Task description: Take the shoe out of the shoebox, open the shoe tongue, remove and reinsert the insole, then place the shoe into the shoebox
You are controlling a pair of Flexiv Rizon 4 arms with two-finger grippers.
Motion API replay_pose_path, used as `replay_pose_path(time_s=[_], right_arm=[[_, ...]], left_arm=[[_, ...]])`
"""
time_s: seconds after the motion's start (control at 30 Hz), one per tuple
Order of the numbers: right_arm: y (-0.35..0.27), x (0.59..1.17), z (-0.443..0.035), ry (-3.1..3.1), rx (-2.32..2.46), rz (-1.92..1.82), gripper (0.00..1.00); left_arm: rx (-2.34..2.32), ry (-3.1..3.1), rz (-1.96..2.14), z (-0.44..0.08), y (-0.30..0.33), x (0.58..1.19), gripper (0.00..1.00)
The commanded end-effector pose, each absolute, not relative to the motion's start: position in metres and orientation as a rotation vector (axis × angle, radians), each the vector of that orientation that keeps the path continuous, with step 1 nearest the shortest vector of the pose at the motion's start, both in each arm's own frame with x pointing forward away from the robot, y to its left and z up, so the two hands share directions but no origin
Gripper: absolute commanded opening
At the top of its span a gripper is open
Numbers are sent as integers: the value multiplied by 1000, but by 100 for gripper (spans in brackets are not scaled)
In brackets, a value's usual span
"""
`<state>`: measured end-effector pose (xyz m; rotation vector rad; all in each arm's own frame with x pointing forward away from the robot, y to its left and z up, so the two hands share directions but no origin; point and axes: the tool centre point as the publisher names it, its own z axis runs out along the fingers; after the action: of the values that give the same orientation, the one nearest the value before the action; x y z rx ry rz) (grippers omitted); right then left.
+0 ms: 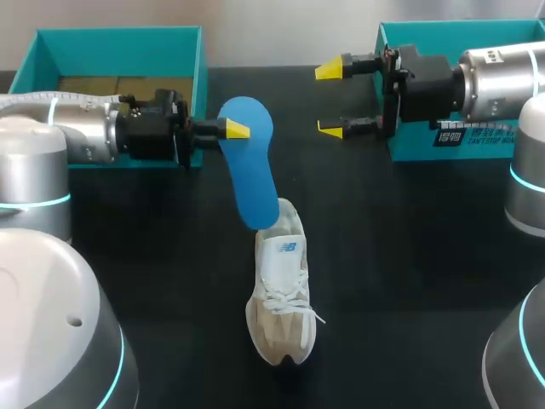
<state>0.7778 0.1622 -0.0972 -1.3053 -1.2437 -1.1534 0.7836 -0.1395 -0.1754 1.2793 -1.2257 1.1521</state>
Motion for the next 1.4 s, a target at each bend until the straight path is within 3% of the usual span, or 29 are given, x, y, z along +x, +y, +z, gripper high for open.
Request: replay_pose_path(time_s=[0.03, 1.4], right_arm=[[163, 777, -97, -1245, -1309, -1152, 100], [204, 782, -40, -2076, -2066, -144, 100]], left_arm=[[1281, -1226, 1167, -178, -145, 785, 0], [1291, -1168, 1135, -186, -153, 795, 0]])
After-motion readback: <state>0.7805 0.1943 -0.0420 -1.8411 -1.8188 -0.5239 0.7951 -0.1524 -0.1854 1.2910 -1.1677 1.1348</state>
